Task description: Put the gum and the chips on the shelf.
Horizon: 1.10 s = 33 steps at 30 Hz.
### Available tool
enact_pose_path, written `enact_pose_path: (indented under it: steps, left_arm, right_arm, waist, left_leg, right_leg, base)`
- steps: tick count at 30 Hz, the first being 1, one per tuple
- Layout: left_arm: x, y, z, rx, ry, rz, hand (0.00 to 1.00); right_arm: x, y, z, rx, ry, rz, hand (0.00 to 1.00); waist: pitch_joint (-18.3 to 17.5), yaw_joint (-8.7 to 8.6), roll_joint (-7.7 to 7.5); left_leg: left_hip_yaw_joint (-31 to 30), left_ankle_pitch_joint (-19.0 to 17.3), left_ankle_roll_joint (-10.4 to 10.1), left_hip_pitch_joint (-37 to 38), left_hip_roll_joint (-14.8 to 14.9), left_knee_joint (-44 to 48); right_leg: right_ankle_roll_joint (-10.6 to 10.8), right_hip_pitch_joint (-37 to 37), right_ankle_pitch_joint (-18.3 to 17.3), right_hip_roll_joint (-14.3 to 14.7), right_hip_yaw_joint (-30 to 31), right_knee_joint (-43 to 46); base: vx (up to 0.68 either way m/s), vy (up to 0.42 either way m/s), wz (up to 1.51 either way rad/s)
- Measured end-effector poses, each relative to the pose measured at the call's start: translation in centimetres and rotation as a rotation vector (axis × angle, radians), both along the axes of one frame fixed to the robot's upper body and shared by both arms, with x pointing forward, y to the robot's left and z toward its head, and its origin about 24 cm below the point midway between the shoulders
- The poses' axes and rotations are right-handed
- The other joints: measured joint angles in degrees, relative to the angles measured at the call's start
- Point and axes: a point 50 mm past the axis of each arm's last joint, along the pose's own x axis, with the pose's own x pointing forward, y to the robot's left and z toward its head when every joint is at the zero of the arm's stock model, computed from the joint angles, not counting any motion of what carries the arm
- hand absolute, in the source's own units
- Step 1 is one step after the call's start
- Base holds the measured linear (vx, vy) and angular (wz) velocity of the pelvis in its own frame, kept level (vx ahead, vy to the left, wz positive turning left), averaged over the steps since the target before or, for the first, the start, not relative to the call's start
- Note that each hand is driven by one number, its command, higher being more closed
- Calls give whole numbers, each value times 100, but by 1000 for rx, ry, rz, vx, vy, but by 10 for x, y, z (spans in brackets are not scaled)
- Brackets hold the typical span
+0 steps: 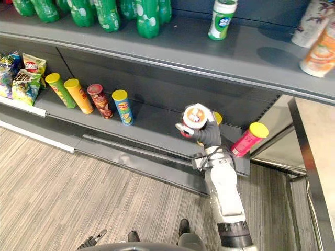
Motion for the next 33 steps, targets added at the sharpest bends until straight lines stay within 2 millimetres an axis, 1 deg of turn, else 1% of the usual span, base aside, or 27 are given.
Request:
enact_pose_path:
  steps: [1, 2, 4, 6, 9, 11, 14, 15, 19, 21, 24, 25, 27, 28, 29, 32, 33]
  left_arm:
    - [0, 0, 0, -1, 1, 0, 0]
    - [0, 1, 0, -1, 4, -7, 0]
    - [-1, 0, 0, 0, 9, -20, 0]
    - [0, 0, 0, 2, 13, -37, 0]
    - [0, 1, 0, 4, 17, -54, 0]
    - [0, 2, 0, 5, 18, -55, 0]
    - [-2, 2, 0, 3, 30, -54, 0]
    - [-2, 2, 0, 4, 31, -55, 0]
    - [-2, 1, -1, 2, 38, -71, 0]
    - [-2, 2, -1, 3, 38, -73, 0]
    - [-1, 3, 0, 7, 41, -95, 0]
    - [-2, 2, 0, 6, 43, -101, 0]
    - [-3, 3, -1, 1, 55, -114, 0]
    - [-3, 2, -1, -2, 57, -115, 0]
    - [-3, 2, -1, -7, 57, -119, 0]
    - [-4, 2, -1, -14, 62, -118, 0]
    - [-4, 2, -1, -14, 62, -119, 0]
  right_arm:
    - [1, 0, 2, -5, -7, 1, 100]
    - [5, -1, 10, -25, -35, 3, 100]
    - [8, -1, 18, -36, -61, 1, 100]
    - [14, 0, 31, -52, -99, 4, 100]
    - [19, 2, 45, -30, -142, 28, 100]
    - [21, 2, 53, -29, -164, 38, 100]
    - [23, 1, 64, -13, -197, 40, 100]
    - [23, 1, 65, -13, -199, 39, 100]
    - [28, 5, 79, 4, -241, 50, 100]
    - [35, 4, 88, -21, -250, 44, 100]
    - [63, -8, 105, -65, -210, 7, 100]
    - [68, -11, 109, -66, -202, -1, 100]
    - [81, -18, 125, -72, -186, -25, 100]
    - [85, -19, 129, -80, -184, -33, 100]
    - [91, -21, 138, -92, -174, -39, 100]
    - [107, -15, 161, -101, -157, -30, 100]
    - [108, -14, 165, -99, -155, -27, 100]
  waist:
    - [-9, 1, -5]
    - [-15, 1, -14]
    - [-20, 1, -22]
    - [-19, 6, -23]
    - [-32, 4, -40]
    - [-34, 23, -44]
    - [-39, 7, -51]
    - [-40, 6, -53]
    - [-42, 14, -57]
    - [-44, 23, -62]
    - [-55, 53, -83]
    - [-59, 61, -89]
    - [-70, 108, -109]
    - [-71, 126, -110]
    - [-71, 147, -111]
    - [-73, 156, -122]
    - [-74, 158, -125]
  left_leg:
    - [34, -1, 0, 11, -1, 0]
    - [98, 0, 2, 48, -2, -3]
    - [211, 0, 1, 108, 4, -3]
    - [353, -2, 0, 177, 12, -16]
    - [530, -5, -5, 239, 31, -35]
    - [623, -4, -6, 267, 36, -36]
    - [706, -4, -6, 317, 42, -38]
    - [706, -4, -5, 318, 43, -38]
    - [689, 5, -5, 322, 42, -43]
    - [669, 13, 0, 323, 37, -45]
    - [634, 27, 7, 329, 28, -49]
    - [618, 31, 7, 321, 28, -49]
    - [566, 49, 6, 290, 29, -51]
    - [562, 50, 6, 287, 30, -51]
    - [552, 53, 5, 283, 31, -51]
    - [554, 64, -5, 280, 41, -50]
    - [554, 64, -5, 280, 44, -50]
  right_leg:
    - [-1, 1, 10, 5, 33, -18]
    - [-2, -5, 42, 23, 130, -27]
    - [-7, -10, 72, 50, 236, -29]
    - [-13, -10, 103, 82, 369, -47]
    - [-24, -48, 145, 142, 553, -53]
    - [-30, -66, 178, 162, 616, -56]
    - [-45, -60, 241, 187, 707, -56]
    - [-42, -60, 243, 187, 708, -56]
    - [-40, -47, 245, 183, 699, -60]
    - [-40, -16, 245, 173, 677, -94]
    - [-29, 13, 252, 153, 632, -120]
    - [-28, 13, 252, 151, 619, -120]
    - [-29, 8, 252, 150, 588, -127]
    - [-29, 7, 253, 151, 586, -130]
    - [-29, 9, 255, 153, 584, -131]
    - [-41, 9, 299, 168, 585, -148]
    - [-42, 9, 300, 171, 586, -151]
  base:
    - [-84, -21, -28]
    - [-68, -20, -24]
    - [-61, -19, -33]
    - [-73, -27, -37]
    - [-50, -33, -30]
    - [-36, -33, -28]
    - [-28, -23, -15]
    - [-31, -19, -4]
    - [-23, -14, 2]
    - [-30, -18, 5]
    - [-33, -15, 6]
    - [-23, -18, 9]
    - [-16, -20, 10]
    - [-11, -20, 6]
    - [0, 0, 0]
    - [0, 0, 0]
    - [0, 0, 0]
